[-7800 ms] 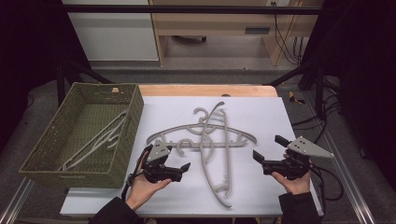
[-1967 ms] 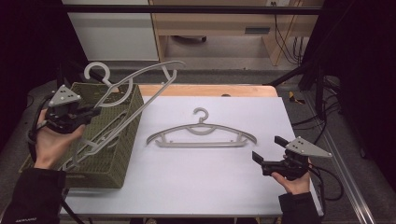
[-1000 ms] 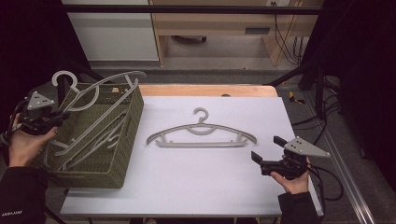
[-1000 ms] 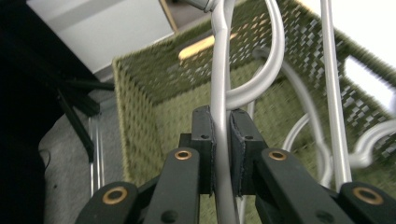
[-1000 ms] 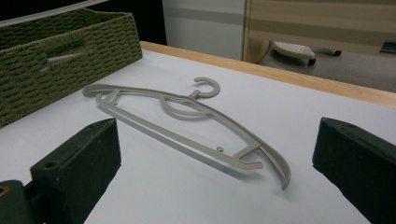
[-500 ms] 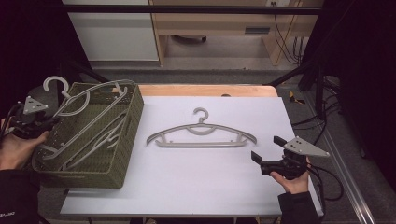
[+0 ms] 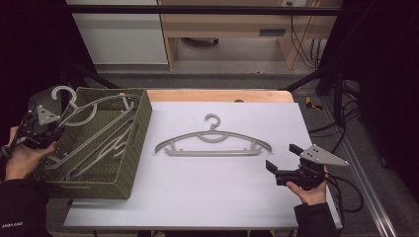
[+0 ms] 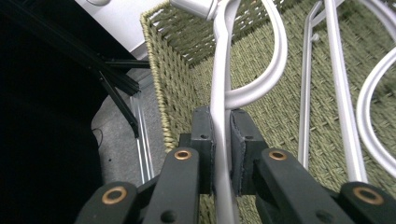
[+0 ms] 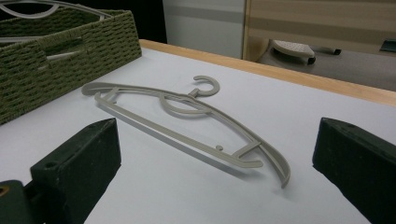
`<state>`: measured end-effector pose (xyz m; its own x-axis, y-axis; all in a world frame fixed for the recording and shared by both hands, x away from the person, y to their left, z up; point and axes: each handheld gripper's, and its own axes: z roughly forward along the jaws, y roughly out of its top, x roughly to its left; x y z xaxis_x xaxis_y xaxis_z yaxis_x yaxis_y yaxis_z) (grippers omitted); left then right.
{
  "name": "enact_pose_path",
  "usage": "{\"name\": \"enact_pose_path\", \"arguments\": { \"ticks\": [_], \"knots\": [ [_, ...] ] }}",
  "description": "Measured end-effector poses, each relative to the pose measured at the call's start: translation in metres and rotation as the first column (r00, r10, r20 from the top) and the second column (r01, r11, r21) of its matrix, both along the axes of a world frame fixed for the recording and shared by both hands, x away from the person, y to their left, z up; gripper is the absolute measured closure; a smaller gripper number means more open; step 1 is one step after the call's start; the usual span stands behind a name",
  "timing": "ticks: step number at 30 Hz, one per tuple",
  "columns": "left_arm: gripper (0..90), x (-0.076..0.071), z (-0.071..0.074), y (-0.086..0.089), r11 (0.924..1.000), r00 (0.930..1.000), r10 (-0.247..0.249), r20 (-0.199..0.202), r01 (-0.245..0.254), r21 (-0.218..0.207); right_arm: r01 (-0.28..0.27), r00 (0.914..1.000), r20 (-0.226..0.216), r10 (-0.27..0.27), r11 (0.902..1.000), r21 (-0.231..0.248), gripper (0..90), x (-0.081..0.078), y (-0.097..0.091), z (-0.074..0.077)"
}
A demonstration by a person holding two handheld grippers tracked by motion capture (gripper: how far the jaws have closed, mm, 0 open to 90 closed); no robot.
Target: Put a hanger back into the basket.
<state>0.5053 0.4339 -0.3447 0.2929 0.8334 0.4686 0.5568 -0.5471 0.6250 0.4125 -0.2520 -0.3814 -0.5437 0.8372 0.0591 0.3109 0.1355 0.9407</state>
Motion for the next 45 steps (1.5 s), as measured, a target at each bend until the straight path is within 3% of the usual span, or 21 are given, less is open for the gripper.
{"name": "enact_pose_path", "arguments": {
  "ticks": [3, 8, 12, 18, 22, 25, 28, 29, 30, 34, 37, 38, 39, 42, 45],
  "knots": [
    [81.4, 0.002, -0.007, -0.004, 0.9997, 1.0, -0.007, -0.003, 0.007, 0.023, -0.002, 1.0, -0.003, 0.002, 1.0, 0.004, 1.1, 0.0, 0.001, 0.0],
    [81.5, 0.004, -0.022, -0.009, 0.9996, 0.9997, -0.016, -0.019, 0.017, 0.024, -0.003, 1.0, 0.0, 0.003, 1.0, -0.006, 1.1, 0.0, 0.001, -0.001],
    [81.5, 0.001, -0.029, -0.004, 0.9998, 0.9996, -0.018, -0.021, 0.018, -0.012, -0.006, 1.0, 0.002, 0.006, 1.0, -0.004, 1.1, 0.0, 0.001, -0.001],
    [81.6, -0.009, -0.023, -0.008, 0.9966, 0.9984, -0.053, -0.018, 0.051, -0.064, -0.009, 1.0, -0.003, 0.009, 0.9999, -0.011, 1.1, 0.0, 0.001, -0.001],
    [80.6, -0.017, -0.021, -0.015, 0.9911, 0.9952, -0.083, -0.052, 0.077, -0.109, -0.006, 1.0, 0.003, 0.006, 1.0, -0.004, 1.1, 0.0, 0.0, 0.0],
    [79.6, -0.022, -0.022, -0.018, 0.9835, 0.9875, -0.116, -0.106, 0.099, -0.151, -0.009, 1.0, 0.003, 0.009, 1.0, -0.002, 1.1, 0.0, 0.0, 0.0],
    [78.9, -0.025, -0.024, -0.025, 0.9838, 0.9806, -0.131, -0.146, 0.11, -0.141, -0.011, 0.9999, 0.002, 0.011, 0.9999, -0.005, 1.2, 0.0, 0.001, 0.0],
    [78.7, -0.026, -0.025, -0.027, 0.9808, 0.9777, -0.14, -0.156, 0.116, -0.157, -0.008, 1.0, 0.001, 0.008, 1.0, -0.003, 1.1, 0.0, 0.001, -0.001],
    [78.3, -0.026, -0.026, -0.03, 0.9759, 0.9706, -0.159, -0.18, 0.127, -0.177, -0.007, 1.0, -0.001, 0.007, 1.0, -0.004, 1.1, 0.0, 0.001, -0.001],
    [77.0, -0.025, -0.032, -0.039, 0.976, 0.9534, -0.178, -0.244, 0.139, -0.168, -0.01, 0.9999, -0.002, 0.01, 0.9999, 0.002, 1.2, -0.001, 0.001, 0.0],
    [73.8, -0.025, -0.035, -0.042, 0.9742, 0.9525, -0.178, -0.247, 0.136, -0.18, -0.01, 0.9999, -0.001, 0.01, 0.9999, 0.003, 1.2, -0.001, 0.001, 0.0],
    [72.2, -0.026, -0.035, -0.043, 0.9748, 0.9488, -0.181, -0.259, 0.138, -0.175, -0.008, 1.0, -0.001, 0.008, 1.0, 0.005, 1.2, -0.001, 0.001, 0.001],
    [70.1, -0.027, -0.035, -0.044, 0.9748, 0.9505, -0.178, -0.255, 0.135, -0.177, -0.007, 1.0, 0.0, 0.007, 1.0, 0.007, 1.2, -0.002, 0.001, 0.001],
    [64.6, -0.03, -0.032, -0.047, 0.9656, 0.9499, -0.202, -0.238, 0.153, -0.21, -0.009, 1.0, -0.001, 0.009, 0.9999, 0.008, 1.2, -0.002, 0.001, 0.001],
    [63.7, -0.037, -0.024, -0.053, 0.9584, 0.9556, -0.223, -0.193, 0.179, -0.223, -0.007, 1.0, 0.0, 0.007, 0.9999, 0.009, 1.2, -0.002, 0.001, 0.001]
  ]
}}
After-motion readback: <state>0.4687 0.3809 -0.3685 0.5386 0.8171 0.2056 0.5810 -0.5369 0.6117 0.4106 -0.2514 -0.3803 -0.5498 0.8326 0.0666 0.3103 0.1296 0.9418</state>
